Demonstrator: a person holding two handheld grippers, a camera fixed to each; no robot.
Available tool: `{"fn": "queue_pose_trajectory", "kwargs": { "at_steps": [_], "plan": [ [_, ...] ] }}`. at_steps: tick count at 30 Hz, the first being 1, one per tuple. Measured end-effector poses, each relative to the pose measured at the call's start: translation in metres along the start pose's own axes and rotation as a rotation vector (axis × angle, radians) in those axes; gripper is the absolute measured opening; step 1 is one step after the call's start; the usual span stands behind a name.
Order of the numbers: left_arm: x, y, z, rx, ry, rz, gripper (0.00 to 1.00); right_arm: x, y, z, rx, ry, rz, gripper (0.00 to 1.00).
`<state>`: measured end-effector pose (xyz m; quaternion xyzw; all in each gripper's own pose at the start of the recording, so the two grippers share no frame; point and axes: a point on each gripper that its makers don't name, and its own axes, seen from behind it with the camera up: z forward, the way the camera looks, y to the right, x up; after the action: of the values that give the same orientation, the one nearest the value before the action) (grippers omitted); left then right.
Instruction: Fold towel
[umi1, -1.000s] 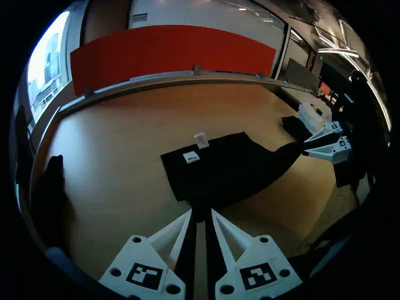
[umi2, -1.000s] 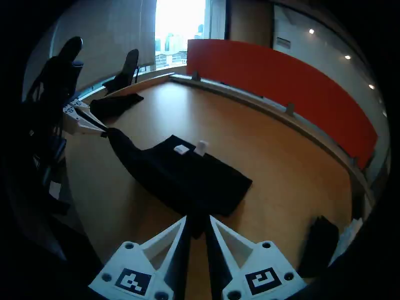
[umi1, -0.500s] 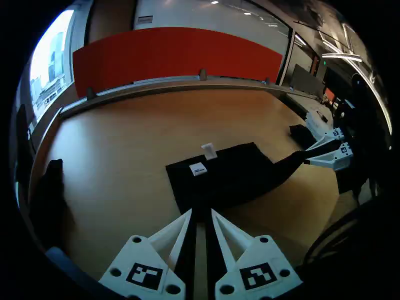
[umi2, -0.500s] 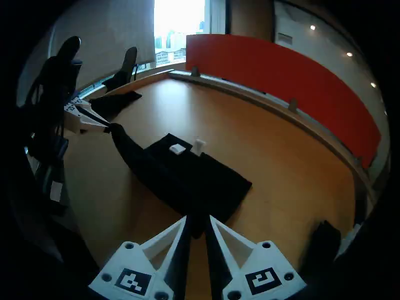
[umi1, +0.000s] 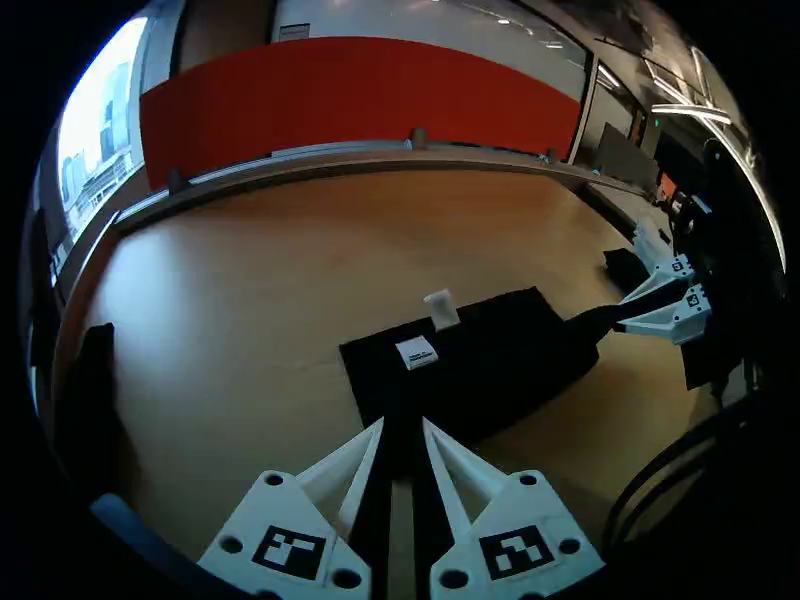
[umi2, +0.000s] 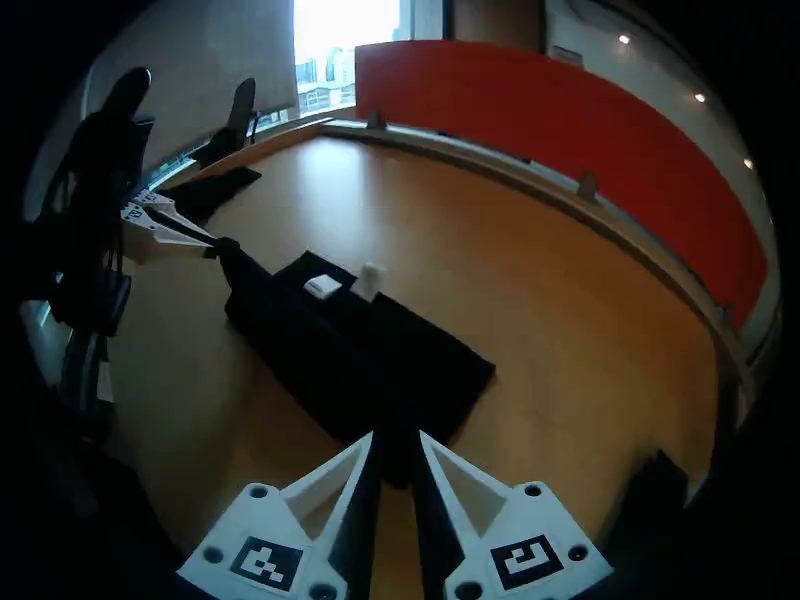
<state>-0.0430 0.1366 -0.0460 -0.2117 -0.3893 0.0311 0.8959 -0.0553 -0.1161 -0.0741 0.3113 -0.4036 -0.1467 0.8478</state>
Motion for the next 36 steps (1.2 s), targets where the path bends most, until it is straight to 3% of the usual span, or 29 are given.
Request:
{"fn": "queue_pose_trajectory", "kwargs": {
  "at_steps": [21,25,29,36],
  "plan": [
    [-0.018,-0.012,0.062,0.022,-0.044,0.018,0.11,-0.020,0.021,0.050,-0.017,-0.080,0.040,0.25],
    [-0.019,-0.015,0.067,0.025,-0.049,0.020,0.13,-0.022,0.027,0.053,-0.037,-0.084,0.030,0.36],
    [-0.022,-0.020,0.071,0.038,-0.058,0.030,0.19,-0.023,0.034,0.055,-0.063,-0.084,0.019,0.61],
    [-0.024,-0.028,0.074,0.066,-0.070,0.067,0.31,-0.027,0.040,0.059,-0.072,-0.094,0.032,0.68]
  ]
}}
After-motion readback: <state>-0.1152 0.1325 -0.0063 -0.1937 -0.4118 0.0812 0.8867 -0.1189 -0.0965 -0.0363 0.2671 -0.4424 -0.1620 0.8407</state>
